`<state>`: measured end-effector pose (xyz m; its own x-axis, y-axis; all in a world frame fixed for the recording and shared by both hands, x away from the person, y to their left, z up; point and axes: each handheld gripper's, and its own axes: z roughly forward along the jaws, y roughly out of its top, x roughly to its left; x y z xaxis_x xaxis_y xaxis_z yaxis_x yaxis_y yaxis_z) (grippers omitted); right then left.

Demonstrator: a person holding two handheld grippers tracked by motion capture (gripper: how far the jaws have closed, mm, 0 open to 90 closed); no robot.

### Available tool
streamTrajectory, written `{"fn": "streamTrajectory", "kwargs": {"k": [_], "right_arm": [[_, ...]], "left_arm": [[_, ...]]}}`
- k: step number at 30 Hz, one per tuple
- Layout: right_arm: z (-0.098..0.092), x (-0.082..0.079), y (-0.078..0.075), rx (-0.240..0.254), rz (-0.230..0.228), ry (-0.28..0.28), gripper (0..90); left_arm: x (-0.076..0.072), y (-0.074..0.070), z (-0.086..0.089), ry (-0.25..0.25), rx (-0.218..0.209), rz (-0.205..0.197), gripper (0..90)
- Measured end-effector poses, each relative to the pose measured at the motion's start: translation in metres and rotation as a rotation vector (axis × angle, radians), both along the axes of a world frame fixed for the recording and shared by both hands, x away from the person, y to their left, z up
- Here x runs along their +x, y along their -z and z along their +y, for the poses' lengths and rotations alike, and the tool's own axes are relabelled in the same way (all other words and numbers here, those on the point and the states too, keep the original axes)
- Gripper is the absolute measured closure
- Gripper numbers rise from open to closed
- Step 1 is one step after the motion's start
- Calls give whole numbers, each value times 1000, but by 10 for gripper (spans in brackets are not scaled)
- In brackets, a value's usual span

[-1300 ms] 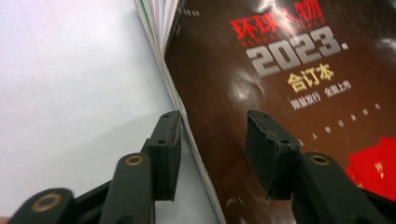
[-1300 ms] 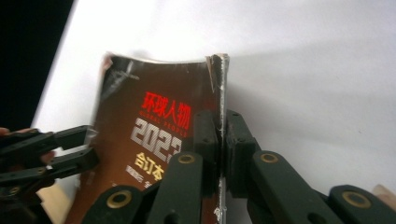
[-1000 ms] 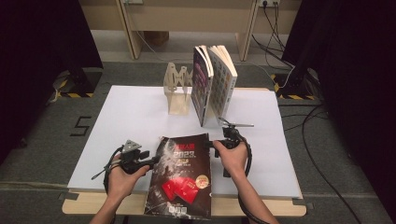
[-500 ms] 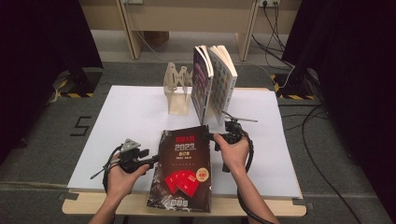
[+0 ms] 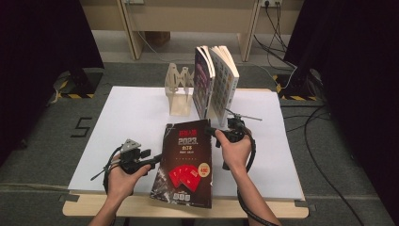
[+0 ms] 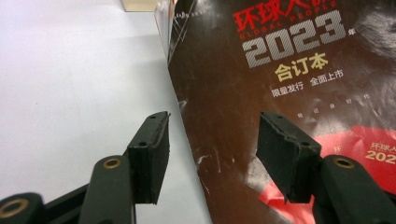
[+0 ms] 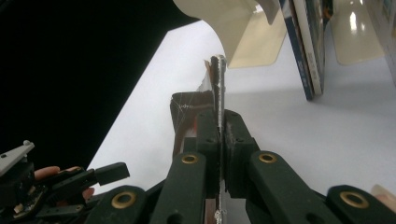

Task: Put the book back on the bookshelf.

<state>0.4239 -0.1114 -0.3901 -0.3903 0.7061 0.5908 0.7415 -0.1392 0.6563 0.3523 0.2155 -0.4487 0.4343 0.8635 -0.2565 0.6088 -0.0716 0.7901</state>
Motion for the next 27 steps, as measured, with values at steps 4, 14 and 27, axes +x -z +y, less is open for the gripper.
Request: {"fn": "streamTrajectory", "kwargs": {"k": [4, 14, 27], "right_arm": [[3, -1, -5, -2, -21, 9, 875], [10, 0, -17, -7, -93, 45, 875], [18, 5, -28, -10, -135, 69, 875]], "left_arm": [[1, -3, -1, 3, -2, -9, 421], [6, -10, -5, 7, -19, -34, 363], [17, -22, -13, 47, -26, -59, 360]]}}
